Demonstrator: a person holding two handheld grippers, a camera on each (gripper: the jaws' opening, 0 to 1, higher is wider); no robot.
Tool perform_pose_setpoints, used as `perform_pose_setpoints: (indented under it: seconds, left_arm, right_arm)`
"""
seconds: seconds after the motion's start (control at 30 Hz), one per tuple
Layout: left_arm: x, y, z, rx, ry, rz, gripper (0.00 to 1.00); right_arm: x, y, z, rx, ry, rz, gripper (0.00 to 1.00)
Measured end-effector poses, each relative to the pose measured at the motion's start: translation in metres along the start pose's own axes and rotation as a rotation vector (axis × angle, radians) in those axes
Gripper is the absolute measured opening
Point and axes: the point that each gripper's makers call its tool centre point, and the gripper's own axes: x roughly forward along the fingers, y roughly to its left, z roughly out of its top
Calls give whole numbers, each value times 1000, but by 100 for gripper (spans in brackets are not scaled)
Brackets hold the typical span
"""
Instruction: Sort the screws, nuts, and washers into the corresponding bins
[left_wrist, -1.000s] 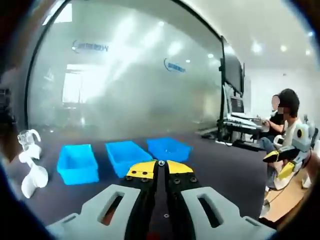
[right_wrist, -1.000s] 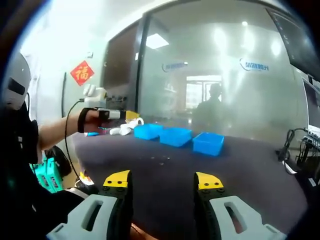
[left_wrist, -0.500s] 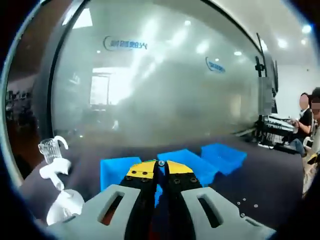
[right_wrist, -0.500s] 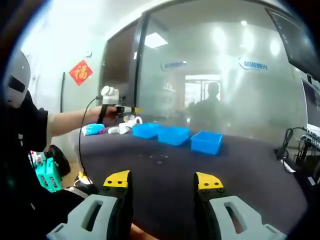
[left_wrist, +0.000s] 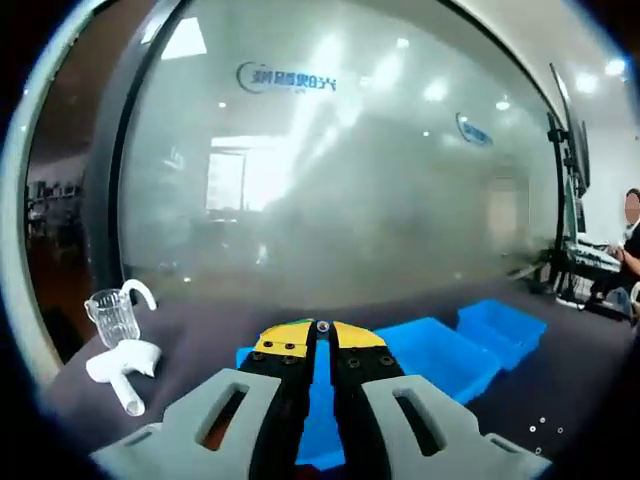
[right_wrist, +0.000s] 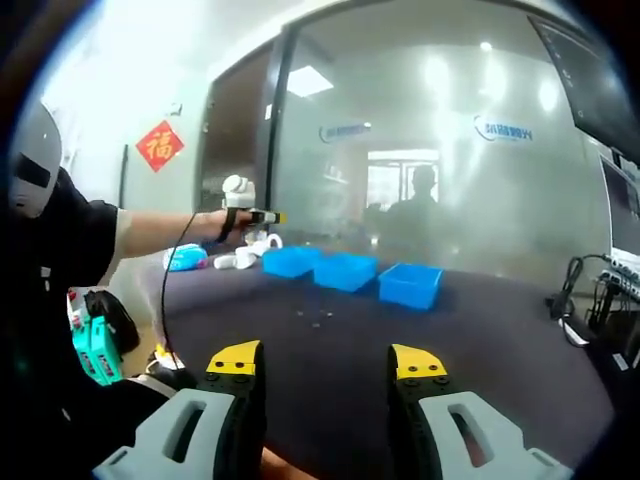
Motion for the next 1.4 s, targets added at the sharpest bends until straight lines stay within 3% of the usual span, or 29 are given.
perform_pose_setpoints:
  seconds: [0.27, 0.5, 0.7, 0.9, 1.07, 1.27, 1.4]
  left_arm:
    - [9, 5, -6, 12, 14, 8, 7]
    - [3, 6, -3, 35, -7, 14, 33]
    - [-16, -3, -6, 40, -14, -22, 40]
    - [-58, -34, -27, 88, -6, -96, 44]
    - [-90, -57, -33, 43, -22, -168, 44]
    - [-142, -87, -37, 45, -51, -247, 45]
    - [-173, -104, -44, 3, -56, -300, 45]
  right_arm:
    - [0, 1, 2, -2, -6, 3, 45]
    - [-2, 0, 1, 2, -7, -1, 45]
    - [-2, 1, 3, 1, -12, 1, 45]
    - [-1, 1, 5, -1, -18, 2, 45]
    - [0, 1, 6, -1, -21, 3, 45]
    - [1, -3, 7, -2, -24, -2, 45]
    - [2, -5, 8, -2, -26, -5, 45]
